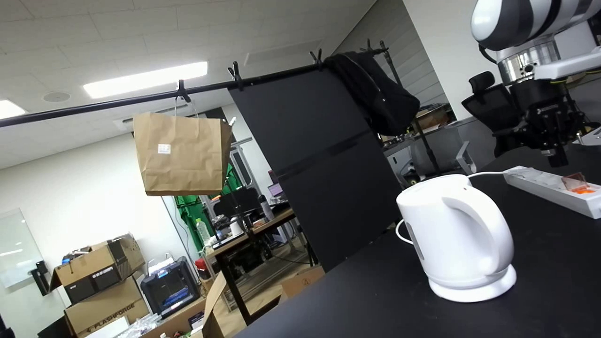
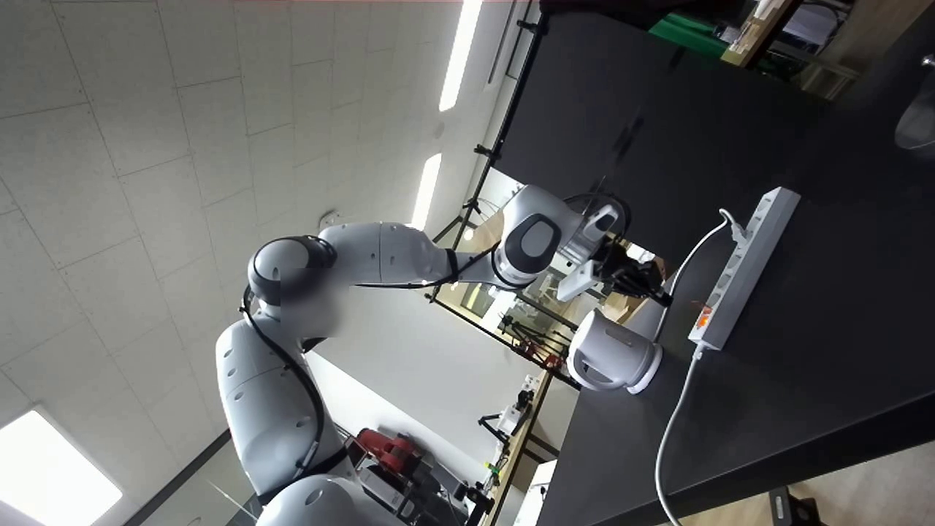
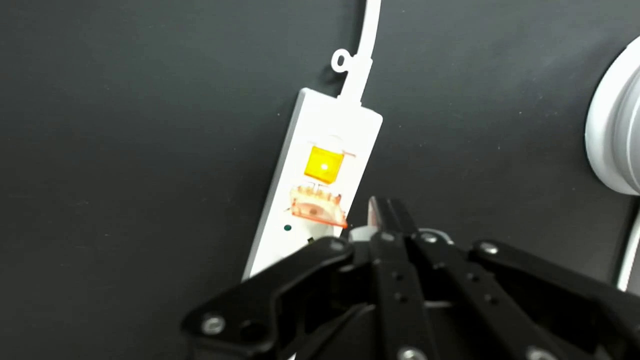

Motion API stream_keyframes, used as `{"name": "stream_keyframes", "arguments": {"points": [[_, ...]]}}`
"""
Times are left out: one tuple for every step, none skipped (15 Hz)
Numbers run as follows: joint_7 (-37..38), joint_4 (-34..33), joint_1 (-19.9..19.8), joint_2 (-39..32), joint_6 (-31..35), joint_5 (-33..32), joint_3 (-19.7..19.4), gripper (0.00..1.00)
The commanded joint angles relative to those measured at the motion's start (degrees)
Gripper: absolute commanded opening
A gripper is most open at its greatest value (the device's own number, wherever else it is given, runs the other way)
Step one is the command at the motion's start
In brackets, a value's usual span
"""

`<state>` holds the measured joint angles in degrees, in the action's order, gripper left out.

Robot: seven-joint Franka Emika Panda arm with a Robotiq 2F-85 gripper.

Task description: Turn on the electric kettle, turn off the extension cable then turn it back on

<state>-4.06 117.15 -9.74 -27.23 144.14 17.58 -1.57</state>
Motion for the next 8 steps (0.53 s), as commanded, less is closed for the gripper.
{"name": "stream_keyframes", "arguments": {"points": [[-3.0, 0.5, -3.5, -0.6, 1.0, 4.1, 1.8, 0.0], [-3.8, 0.7, -4.2, -1.0, 0.9, 5.0, 2.0, 0.0], [-4.2, 0.8, -4.6, -1.3, 0.7, 5.6, 2.1, 0.0], [-4.7, 1.0, -5.0, -1.7, 0.7, 6.2, 2.3, 0.0], [-5.1, 1.2, -5.3, -2.0, 0.8, 6.5, 2.5, 0.0], [-5.3, 1.2, -5.4, -2.4, 0.8, 6.8, 2.6, 0.0], [-5.4, 1.3, -5.6, -2.7, 0.8, 6.9, 2.7, 0.0], [-5.5, 1.5, -5.6, -3.0, 0.9, 7.1, 2.8, 0.0]]}}
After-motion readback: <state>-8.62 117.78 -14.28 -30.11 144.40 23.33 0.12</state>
